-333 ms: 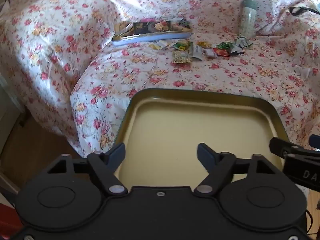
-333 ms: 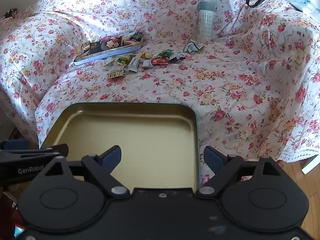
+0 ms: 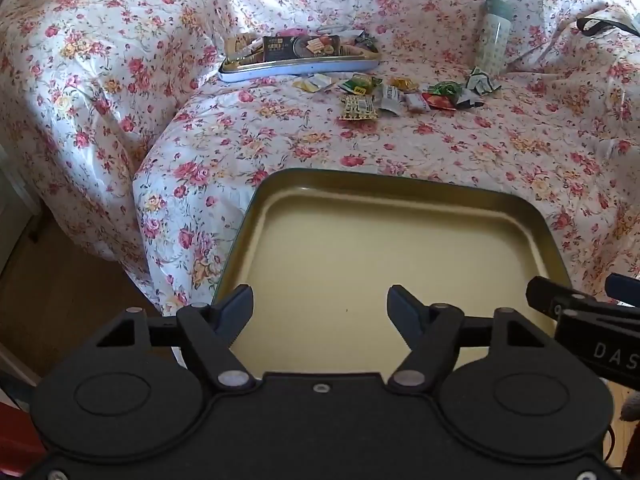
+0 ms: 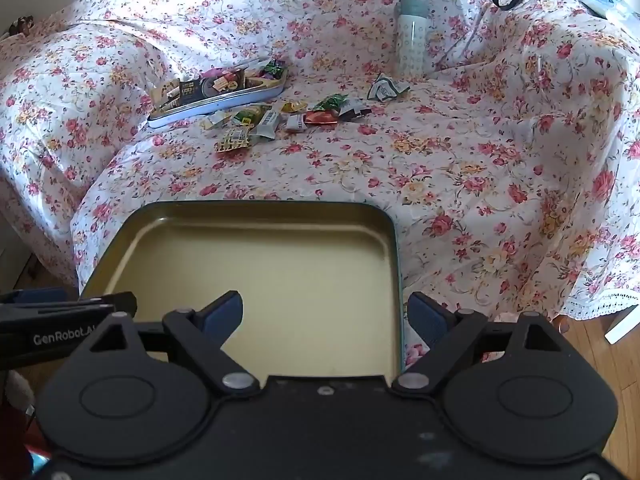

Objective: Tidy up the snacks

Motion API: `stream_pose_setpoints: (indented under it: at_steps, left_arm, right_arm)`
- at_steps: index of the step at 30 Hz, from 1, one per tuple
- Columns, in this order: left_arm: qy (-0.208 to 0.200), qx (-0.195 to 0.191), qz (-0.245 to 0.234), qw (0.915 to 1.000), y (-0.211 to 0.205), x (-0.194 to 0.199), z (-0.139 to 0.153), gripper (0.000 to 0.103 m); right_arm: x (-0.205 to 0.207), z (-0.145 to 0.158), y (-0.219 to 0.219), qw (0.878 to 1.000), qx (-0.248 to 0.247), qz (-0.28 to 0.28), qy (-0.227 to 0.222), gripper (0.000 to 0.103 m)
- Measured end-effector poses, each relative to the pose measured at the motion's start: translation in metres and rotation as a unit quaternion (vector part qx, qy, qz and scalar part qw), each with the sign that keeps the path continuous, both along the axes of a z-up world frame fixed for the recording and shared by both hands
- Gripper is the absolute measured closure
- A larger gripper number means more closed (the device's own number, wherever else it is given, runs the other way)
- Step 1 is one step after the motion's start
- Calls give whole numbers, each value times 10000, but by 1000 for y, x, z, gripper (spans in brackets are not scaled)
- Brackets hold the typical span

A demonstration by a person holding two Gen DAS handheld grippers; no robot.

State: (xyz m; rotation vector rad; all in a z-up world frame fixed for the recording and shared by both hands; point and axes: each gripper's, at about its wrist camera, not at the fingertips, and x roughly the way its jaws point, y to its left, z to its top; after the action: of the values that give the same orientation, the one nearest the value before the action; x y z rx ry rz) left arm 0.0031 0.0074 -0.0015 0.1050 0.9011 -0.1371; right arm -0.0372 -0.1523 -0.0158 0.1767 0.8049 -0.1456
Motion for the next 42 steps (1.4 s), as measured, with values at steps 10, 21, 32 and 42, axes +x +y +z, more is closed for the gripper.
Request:
stream_pose_setpoints:
  at_steps: [10, 21, 32, 42]
  left_arm:
    - [51, -47, -19, 10000, 2, 0, -3, 29]
    - [-52, 18, 1, 10000, 2, -4, -1, 32]
    - [-25, 44, 22, 10000, 2, -3, -2, 32]
    - [39, 64, 43, 10000, 3, -3, -4, 32]
  right_arm:
    - [1, -2, -1, 10000, 5, 43, 20, 9]
    - [0, -1, 0, 10000, 1, 64, 30, 9]
    - [0, -1, 1, 10000, -11, 86, 33, 9]
    - [0, -1, 1, 9999, -4, 93, 45, 9]
